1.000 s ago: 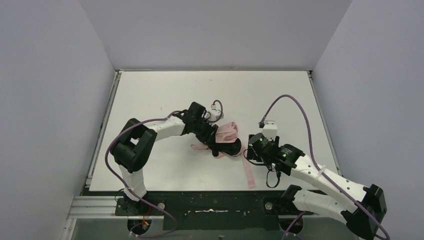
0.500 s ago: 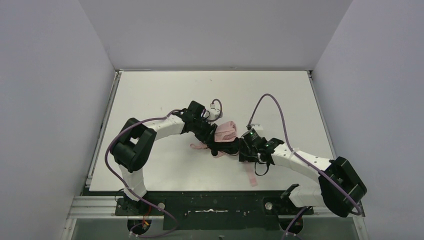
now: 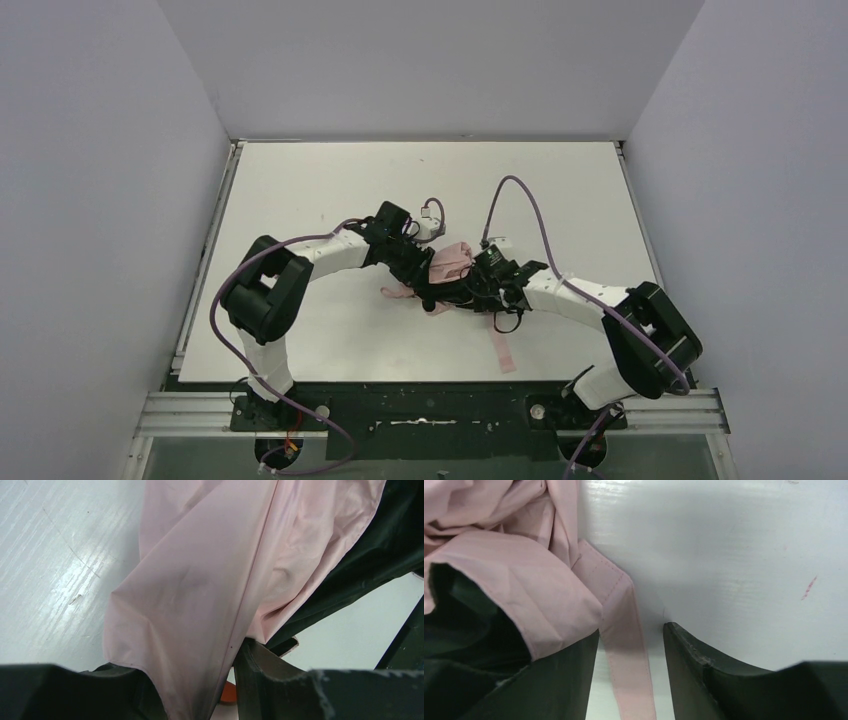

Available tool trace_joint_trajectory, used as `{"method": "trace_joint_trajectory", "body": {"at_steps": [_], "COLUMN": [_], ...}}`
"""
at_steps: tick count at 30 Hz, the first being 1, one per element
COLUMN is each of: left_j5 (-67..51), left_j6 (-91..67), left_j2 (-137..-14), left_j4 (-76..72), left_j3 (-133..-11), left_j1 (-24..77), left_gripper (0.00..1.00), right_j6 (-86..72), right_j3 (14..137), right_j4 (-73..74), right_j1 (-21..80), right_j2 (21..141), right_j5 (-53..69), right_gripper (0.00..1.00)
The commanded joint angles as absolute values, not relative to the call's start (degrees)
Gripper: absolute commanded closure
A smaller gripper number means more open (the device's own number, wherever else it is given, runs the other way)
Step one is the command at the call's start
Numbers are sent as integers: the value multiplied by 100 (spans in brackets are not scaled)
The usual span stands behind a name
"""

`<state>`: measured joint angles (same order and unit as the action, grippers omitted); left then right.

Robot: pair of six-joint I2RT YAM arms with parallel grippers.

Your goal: Put away the umbrella

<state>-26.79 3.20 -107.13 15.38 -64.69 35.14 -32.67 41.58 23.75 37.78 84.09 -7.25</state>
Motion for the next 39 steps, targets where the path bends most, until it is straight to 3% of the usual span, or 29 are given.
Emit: {"method": "trace_joint_trajectory", "body": {"at_steps": [1,8,9,26,39], "left_j5": [-2392,-2309,-2295,-2100,-1749], "left_j6": [428,287,217,-734,-839], "left_j2": [-10820,-10828,-10836,-10922,-10820], "left_j4": [1822,1828,1805,1598,1506], "left_j3": [-6627,-6659,-6665,-6845,-6770], "left_j1": [3445,3387,3336,2734,2707], "left_gripper": [100,100,100,100,100], "right_j6": [-3217,-3269,-3302,-3438,-4186], "right_j3": [4285,4264,4210,3309,3218], "right_j4": [2209,2304,2327,2878,1336], "right_j1": [3643,3558,3547,3656,4455], "right_j2": [8721,8936,8885,7497,7758], "right_j5": [-1023,-1035,-1017,1149,2950], "right_gripper": [53,98,100,100,100]}}
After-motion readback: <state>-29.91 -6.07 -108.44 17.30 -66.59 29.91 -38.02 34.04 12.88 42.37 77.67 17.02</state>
